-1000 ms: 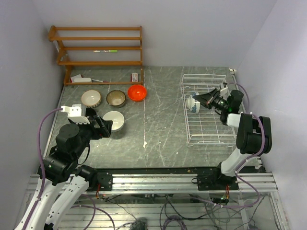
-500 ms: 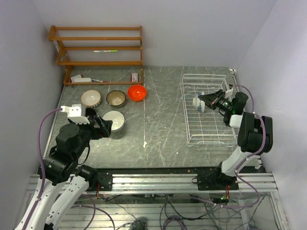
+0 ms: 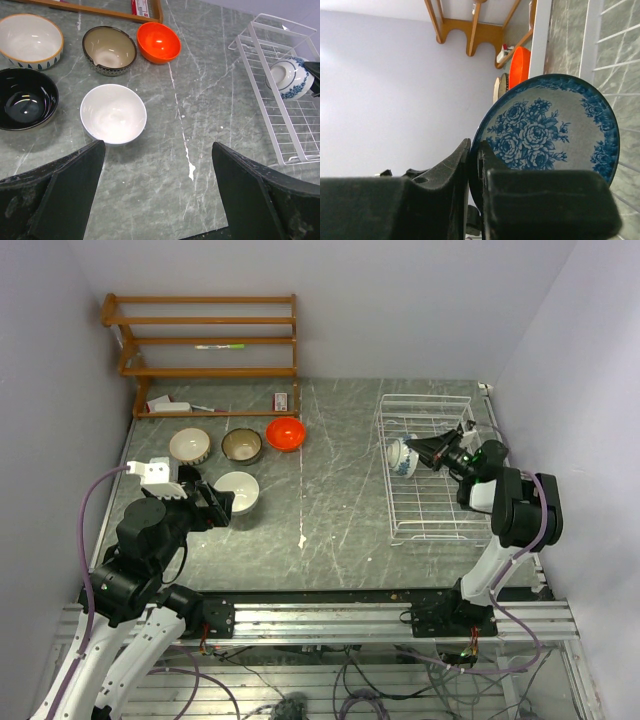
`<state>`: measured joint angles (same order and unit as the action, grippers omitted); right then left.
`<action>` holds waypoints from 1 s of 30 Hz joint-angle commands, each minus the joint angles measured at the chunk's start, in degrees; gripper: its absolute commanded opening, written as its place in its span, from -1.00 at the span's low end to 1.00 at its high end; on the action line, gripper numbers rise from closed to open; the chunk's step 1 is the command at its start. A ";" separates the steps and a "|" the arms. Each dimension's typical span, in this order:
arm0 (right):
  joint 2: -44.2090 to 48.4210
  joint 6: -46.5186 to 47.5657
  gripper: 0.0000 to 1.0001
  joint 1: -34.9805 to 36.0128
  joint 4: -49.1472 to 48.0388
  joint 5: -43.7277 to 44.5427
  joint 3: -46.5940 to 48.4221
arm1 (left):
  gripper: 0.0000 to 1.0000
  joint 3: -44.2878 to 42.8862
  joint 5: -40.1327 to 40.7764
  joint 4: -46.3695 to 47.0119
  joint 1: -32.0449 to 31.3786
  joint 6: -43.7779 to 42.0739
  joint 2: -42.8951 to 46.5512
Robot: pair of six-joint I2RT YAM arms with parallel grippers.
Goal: Load the bowls into the dish rack
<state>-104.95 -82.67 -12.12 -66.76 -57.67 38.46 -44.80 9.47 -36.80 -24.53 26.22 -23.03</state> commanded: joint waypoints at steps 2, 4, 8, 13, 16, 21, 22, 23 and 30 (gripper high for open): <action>-0.82 0.37 -0.92 1.13 4.94 1.53 3.12 | 0.98 -0.38 1.57 0.15 -0.40 0.55 0.25; -1.34 2.62 -0.91 1.05 9.18 2.19 3.46 | 0.98 -0.40 1.52 0.15 -0.40 0.55 0.13; -3.19 3.45 -0.88 0.51 10.81 3.36 1.66 | 0.98 -0.47 1.48 0.15 -0.43 0.53 0.04; -6.19 0.94 -0.68 -1.47 6.52 3.54 -1.90 | 0.98 -0.38 1.36 0.23 -0.48 0.45 0.24; -6.30 0.59 -0.63 -3.00 5.45 3.43 -3.44 | 0.98 -0.37 1.39 0.21 -0.46 0.47 0.21; -3.34 2.46 -0.44 -5.48 7.94 3.86 -5.10 | 0.98 -0.38 1.40 0.23 -0.52 0.46 0.45; -2.48 3.28 -0.41 -5.92 9.06 3.88 -5.14 | 0.98 -0.38 1.38 0.23 -0.52 0.50 0.44; -1.72 4.14 -0.40 -6.24 10.50 3.87 -4.96 | 0.98 -0.40 1.44 0.17 -0.51 0.46 0.49; 4.08 17.19 -0.30 -6.80 30.38 6.63 -0.48 | 0.98 -0.39 1.58 0.15 -0.51 0.55 0.66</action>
<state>-103.37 -77.87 -17.78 -52.27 -55.00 35.31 -44.80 9.91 -36.91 -24.60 26.44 -23.03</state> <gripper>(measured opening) 0.328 0.991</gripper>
